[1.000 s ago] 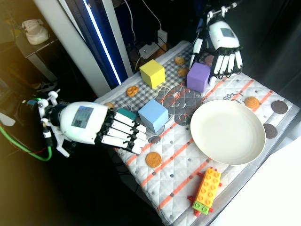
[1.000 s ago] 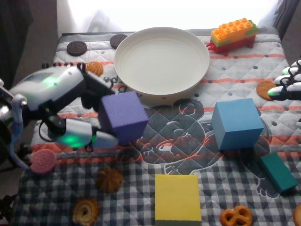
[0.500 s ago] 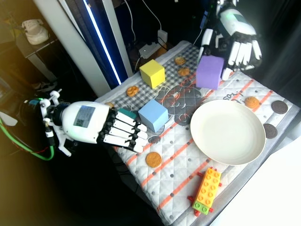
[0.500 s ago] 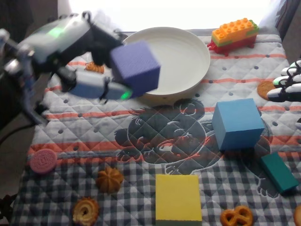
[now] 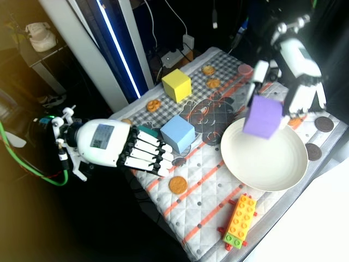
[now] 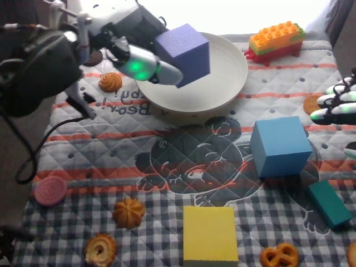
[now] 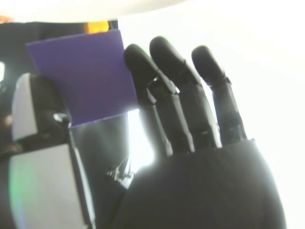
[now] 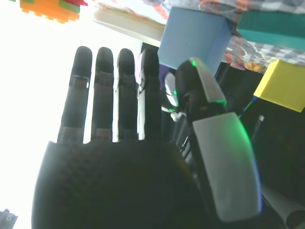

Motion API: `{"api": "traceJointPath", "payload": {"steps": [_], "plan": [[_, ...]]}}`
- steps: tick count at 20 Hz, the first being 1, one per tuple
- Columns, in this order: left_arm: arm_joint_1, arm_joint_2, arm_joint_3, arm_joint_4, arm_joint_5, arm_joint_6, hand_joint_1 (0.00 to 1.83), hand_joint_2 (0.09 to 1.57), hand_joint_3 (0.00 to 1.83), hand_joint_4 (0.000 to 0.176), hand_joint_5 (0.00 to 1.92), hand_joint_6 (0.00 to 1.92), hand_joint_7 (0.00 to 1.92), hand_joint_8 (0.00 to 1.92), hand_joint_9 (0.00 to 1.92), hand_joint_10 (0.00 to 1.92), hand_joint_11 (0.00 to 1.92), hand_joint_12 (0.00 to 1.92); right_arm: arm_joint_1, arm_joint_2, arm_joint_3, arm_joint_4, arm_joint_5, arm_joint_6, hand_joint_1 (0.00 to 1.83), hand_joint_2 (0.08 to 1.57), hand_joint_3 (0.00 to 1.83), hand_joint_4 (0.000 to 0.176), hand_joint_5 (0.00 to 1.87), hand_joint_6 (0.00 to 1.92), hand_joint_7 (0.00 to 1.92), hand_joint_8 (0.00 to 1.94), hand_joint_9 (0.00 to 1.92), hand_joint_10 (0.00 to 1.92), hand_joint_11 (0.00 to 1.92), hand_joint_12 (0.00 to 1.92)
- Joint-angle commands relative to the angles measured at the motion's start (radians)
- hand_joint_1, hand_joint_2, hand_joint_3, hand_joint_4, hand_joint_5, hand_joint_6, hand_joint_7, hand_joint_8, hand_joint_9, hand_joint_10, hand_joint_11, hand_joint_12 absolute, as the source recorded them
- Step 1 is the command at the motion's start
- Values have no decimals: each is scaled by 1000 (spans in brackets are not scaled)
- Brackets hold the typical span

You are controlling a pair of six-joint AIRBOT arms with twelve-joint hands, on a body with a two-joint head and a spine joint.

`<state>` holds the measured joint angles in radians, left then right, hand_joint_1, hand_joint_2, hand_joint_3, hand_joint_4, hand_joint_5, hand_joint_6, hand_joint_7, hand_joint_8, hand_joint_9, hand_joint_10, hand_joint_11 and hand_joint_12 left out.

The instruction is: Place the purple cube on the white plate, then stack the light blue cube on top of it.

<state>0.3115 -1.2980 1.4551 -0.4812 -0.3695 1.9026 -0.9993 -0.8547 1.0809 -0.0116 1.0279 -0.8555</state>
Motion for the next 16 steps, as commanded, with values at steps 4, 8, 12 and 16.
{"api": "traceJointPath", "payload": {"steps": [4,8,12,16], "plan": [[-35,-60,82,-1,-19,-9,1081,1071,0,70,1074,829,1069,721,663,1257,154,1608,25,-12,13,4,115,3,840,1323,0,0,604,0,492,1,425,2,229,394],[-37,-79,111,5,19,-9,993,1123,6,175,937,1038,828,1002,509,1414,131,1772,29,-16,15,0,116,8,822,1318,0,0,590,0,483,0,421,1,263,406],[-31,-79,114,8,26,-8,804,946,0,113,362,5,303,979,165,1469,1,1812,29,-15,19,0,116,20,728,1345,0,6,560,0,480,0,416,0,223,472],[-28,-79,112,26,30,-8,691,964,0,173,180,0,331,394,174,1020,0,1499,29,-16,21,0,117,22,708,1344,0,11,556,0,492,2,445,6,245,498]]}}
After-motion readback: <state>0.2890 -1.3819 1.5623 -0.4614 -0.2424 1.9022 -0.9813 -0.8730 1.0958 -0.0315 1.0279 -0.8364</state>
